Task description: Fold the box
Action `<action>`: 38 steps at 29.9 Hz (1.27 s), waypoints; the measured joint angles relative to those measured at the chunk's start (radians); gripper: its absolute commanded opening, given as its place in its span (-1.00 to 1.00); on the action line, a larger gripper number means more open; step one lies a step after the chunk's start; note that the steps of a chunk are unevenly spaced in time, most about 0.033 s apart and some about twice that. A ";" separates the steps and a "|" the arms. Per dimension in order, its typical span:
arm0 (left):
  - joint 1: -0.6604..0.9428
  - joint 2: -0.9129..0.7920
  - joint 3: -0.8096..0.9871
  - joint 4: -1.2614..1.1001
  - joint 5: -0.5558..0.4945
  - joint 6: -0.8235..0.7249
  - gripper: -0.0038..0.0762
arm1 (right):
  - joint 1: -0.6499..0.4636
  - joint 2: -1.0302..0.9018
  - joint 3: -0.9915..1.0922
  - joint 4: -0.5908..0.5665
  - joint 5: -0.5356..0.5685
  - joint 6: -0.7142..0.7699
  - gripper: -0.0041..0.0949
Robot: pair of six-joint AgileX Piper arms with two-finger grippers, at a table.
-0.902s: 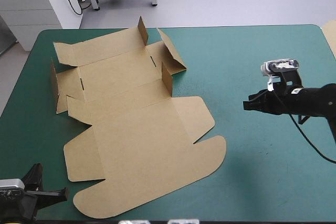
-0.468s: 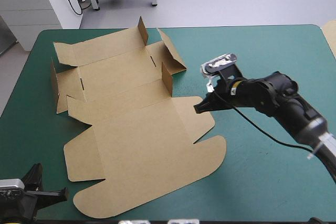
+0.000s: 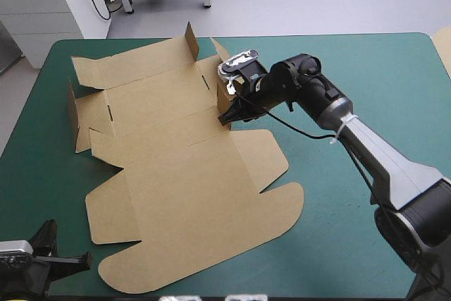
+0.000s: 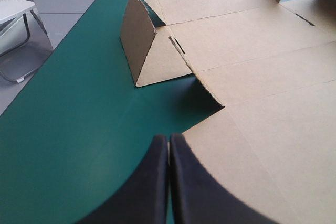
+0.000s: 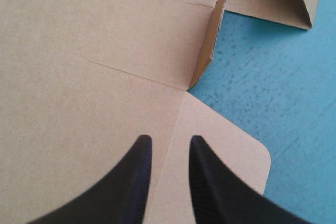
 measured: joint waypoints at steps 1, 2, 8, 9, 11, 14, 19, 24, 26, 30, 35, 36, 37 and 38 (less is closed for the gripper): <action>0.000 0.000 0.000 0.000 0.000 0.000 -0.92 | 0.000 0.018 -0.028 0.000 0.014 -0.003 0.32; 0.000 0.000 0.000 0.000 0.000 0.000 -0.92 | 0.000 0.041 -0.062 0.000 0.030 -0.003 0.43; 0.000 0.000 0.000 0.000 0.000 0.000 -0.92 | 0.000 0.169 -0.212 0.002 0.069 -0.003 0.52; 0.000 0.000 0.000 0.000 0.000 0.000 -0.92 | 0.000 0.190 -0.228 0.002 0.070 -0.001 0.52; 0.000 0.000 0.000 0.000 0.000 0.000 -0.92 | 0.000 0.230 -0.256 -0.001 0.070 0.004 0.52; 0.000 0.000 0.000 0.000 0.000 0.000 -0.92 | 0.000 0.284 -0.287 -0.028 0.055 0.016 0.52; 0.000 0.000 0.000 0.000 0.000 0.000 -0.92 | 0.000 0.351 -0.301 -0.064 -0.011 0.036 0.52; 0.000 0.000 0.000 0.000 0.000 0.000 -0.92 | 0.000 0.382 -0.301 -0.079 -0.077 0.054 0.47; 0.000 0.000 0.000 0.000 0.002 0.000 -0.92 | 0.000 0.389 -0.301 -0.082 -0.096 0.056 0.35; 0.000 0.000 0.000 0.000 0.001 0.000 -0.92 | 0.000 0.404 -0.301 -0.082 -0.107 0.059 -0.17; 0.000 0.000 0.000 0.000 0.001 0.000 -0.92 | 0.000 0.422 -0.301 -0.083 -0.107 0.038 -0.92; 0.000 0.000 0.000 0.000 0.001 0.000 -0.92 | 0.000 0.422 -0.301 -0.083 -0.107 0.029 -0.95; 0.000 0.000 0.000 0.000 0.001 0.000 -0.92 | 0.000 0.422 -0.301 -0.085 -0.107 0.020 -0.95; 0.000 0.000 0.000 0.000 0.001 0.000 -0.92 | 0.000 0.422 -0.301 -0.090 -0.107 0.009 -0.96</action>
